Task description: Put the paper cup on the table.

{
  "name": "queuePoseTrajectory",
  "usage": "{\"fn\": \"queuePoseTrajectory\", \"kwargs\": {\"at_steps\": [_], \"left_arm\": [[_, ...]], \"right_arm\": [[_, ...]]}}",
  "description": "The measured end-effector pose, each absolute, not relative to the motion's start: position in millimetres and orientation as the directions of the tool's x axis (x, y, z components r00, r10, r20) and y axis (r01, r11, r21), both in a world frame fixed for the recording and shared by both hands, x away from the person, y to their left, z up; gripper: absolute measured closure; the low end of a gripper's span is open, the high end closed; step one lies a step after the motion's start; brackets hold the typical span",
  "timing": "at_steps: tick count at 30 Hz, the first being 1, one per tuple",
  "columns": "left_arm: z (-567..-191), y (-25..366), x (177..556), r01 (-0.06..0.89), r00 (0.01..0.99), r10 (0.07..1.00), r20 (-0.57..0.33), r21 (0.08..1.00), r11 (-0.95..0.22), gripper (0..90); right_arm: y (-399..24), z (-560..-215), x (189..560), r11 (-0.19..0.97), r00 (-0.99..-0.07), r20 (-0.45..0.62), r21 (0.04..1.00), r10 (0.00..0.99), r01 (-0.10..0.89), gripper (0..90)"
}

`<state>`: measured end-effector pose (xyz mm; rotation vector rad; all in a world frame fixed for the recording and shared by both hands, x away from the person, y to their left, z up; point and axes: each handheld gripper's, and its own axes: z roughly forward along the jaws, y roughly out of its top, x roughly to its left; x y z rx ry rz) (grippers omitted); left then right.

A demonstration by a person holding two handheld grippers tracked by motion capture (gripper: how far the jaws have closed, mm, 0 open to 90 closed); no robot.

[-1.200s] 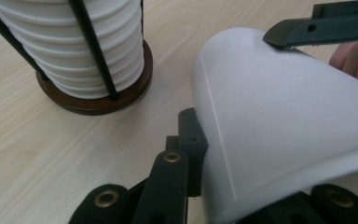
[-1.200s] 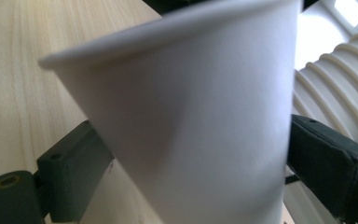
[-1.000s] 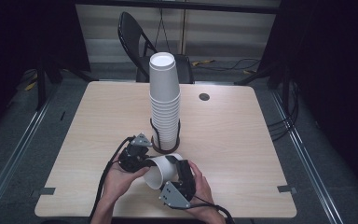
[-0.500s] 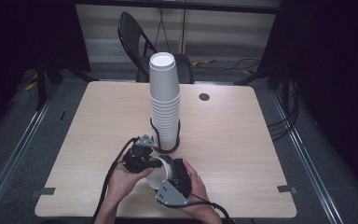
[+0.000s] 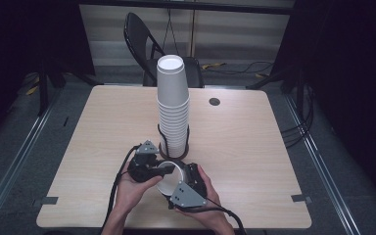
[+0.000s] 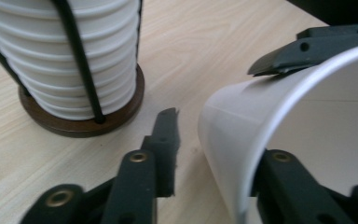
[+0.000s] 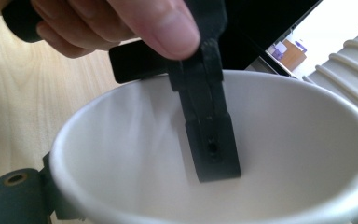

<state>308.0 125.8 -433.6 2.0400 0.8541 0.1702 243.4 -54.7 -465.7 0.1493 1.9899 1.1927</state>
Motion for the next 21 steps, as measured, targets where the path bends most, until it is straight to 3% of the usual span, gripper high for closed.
{"fn": "queuePoseTrajectory", "kwargs": {"at_steps": [10, 21], "left_arm": [[-437, 129, 302, 0.437, 0.745, 0.656, -0.121, 0.832, -0.342, 33.8], [-437, 128, 295, 0.359, 0.725, 0.686, -0.053, 0.88, -0.312, 26.8]], "right_arm": [[-59, -467, 246, 0.527, -0.693, -0.521, 0.817, 0.498, -0.234, 11.8], [-69, -467, 249, 0.482, -0.701, -0.453, 0.858, 0.55, -0.177, 12.0]]}}
